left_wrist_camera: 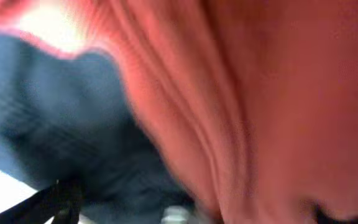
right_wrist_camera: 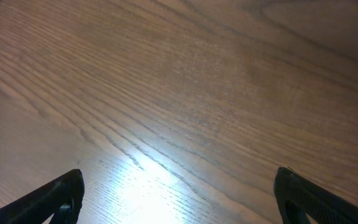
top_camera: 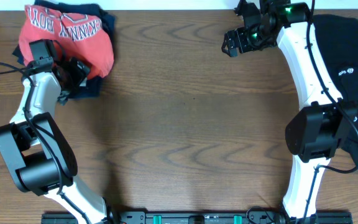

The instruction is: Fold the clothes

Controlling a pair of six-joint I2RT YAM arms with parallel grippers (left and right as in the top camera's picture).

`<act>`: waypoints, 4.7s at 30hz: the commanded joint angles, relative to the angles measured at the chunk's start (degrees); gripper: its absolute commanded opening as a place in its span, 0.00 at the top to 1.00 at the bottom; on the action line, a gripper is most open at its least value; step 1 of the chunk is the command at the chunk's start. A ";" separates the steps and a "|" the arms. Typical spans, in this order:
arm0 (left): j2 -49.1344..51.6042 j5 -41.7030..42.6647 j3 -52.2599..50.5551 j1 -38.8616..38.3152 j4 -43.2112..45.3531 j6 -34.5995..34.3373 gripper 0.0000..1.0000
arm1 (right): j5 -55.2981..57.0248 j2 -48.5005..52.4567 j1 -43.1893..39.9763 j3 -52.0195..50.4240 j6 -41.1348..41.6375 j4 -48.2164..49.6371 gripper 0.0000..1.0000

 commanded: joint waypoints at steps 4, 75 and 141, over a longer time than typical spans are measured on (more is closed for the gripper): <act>-3.17 -9.38 0.63 3.10 -0.28 12.00 0.02 | 0.11 0.44 -0.24 -0.42 0.83 0.09 0.05; 4.39 -18.58 2.27 -7.19 51.01 40.48 0.02 | -1.44 0.66 0.48 -0.42 -0.70 -2.47 0.04; -22.86 -16.55 2.23 -16.59 8.04 34.67 0.02 | 7.76 -37.35 -1.53 1.95 -1.07 -14.47 0.01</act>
